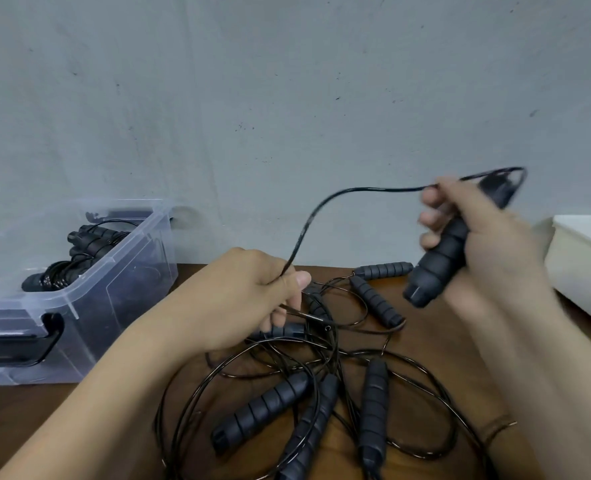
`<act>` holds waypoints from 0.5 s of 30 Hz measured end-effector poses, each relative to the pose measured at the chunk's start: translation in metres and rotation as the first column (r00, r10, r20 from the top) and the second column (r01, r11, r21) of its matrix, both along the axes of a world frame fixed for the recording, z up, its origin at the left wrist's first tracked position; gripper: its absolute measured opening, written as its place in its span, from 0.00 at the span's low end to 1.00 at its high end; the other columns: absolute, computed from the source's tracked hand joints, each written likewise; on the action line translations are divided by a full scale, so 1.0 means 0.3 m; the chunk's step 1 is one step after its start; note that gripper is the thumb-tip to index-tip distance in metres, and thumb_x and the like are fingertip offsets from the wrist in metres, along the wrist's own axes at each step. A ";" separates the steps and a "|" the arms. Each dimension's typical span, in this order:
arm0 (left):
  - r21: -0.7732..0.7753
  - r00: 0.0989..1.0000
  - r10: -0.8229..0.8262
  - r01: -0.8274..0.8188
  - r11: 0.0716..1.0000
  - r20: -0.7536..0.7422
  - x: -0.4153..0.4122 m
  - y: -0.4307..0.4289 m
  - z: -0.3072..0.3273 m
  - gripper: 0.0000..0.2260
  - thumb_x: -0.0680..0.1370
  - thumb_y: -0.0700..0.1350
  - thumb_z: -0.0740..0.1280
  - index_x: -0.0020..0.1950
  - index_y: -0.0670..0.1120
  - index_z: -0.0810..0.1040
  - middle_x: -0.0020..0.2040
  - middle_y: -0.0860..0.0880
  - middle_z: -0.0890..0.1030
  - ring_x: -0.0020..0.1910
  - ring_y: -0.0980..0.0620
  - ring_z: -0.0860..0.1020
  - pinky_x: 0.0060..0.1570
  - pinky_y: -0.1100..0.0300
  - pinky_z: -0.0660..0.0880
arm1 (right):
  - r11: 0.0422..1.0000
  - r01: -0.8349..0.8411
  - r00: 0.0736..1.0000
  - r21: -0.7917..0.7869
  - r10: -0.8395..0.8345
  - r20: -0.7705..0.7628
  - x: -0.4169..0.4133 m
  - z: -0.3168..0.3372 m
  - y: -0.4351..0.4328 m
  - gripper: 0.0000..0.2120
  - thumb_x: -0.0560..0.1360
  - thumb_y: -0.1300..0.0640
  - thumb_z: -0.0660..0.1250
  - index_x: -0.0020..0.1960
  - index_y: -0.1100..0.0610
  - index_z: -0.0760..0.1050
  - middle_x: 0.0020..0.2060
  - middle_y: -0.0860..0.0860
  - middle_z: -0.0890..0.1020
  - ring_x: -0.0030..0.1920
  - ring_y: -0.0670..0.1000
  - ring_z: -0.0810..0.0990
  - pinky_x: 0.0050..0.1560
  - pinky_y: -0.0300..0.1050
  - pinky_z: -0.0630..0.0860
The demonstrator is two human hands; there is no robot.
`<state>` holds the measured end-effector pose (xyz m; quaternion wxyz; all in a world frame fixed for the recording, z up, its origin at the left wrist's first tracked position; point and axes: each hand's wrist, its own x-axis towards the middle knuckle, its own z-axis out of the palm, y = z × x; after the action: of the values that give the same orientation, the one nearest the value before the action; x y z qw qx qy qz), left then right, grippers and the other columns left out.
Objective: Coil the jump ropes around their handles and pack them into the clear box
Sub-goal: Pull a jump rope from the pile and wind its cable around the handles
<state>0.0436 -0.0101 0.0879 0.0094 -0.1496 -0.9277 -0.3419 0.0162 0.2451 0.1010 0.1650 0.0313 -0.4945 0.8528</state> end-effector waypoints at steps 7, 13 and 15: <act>0.003 0.995 0.085 -0.085 0.996 -0.060 -0.002 -0.012 0.006 0.20 0.85 0.61 0.61 0.43 0.52 0.83 0.29 0.53 0.80 0.25 0.60 0.74 0.29 0.66 0.68 | 0.898 -0.420 0.878 0.130 0.365 0.309 0.097 -0.116 -0.215 0.12 0.76 0.52 0.78 0.46 0.60 0.79 0.34 0.55 0.80 0.25 0.49 0.72 0.24 0.39 0.69; 0.016 0.984 0.144 -0.143 0.990 -0.105 -0.003 -0.030 0.020 0.21 0.85 0.59 0.61 0.40 0.51 0.84 0.27 0.53 0.77 0.25 0.59 0.72 0.31 0.62 0.67 | 0.803 -0.582 0.702 -0.129 0.576 0.420 0.116 -0.121 -0.229 0.13 0.76 0.54 0.78 0.42 0.55 0.74 0.33 0.52 0.75 0.26 0.47 0.71 0.22 0.37 0.69; -0.014 0.982 0.143 -0.146 0.989 -0.126 -0.007 -0.036 0.020 0.21 0.85 0.59 0.61 0.39 0.51 0.83 0.28 0.52 0.77 0.27 0.57 0.74 0.33 0.58 0.69 | 0.783 -0.621 0.709 -0.048 0.586 0.392 0.123 -0.112 -0.221 0.11 0.77 0.56 0.77 0.41 0.56 0.76 0.33 0.52 0.76 0.26 0.47 0.71 0.23 0.38 0.69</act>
<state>0.0414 -0.0208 0.0940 0.0902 -0.1030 -0.9375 -0.3198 0.0529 0.1787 0.0675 -0.2249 0.0299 -0.5160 0.8260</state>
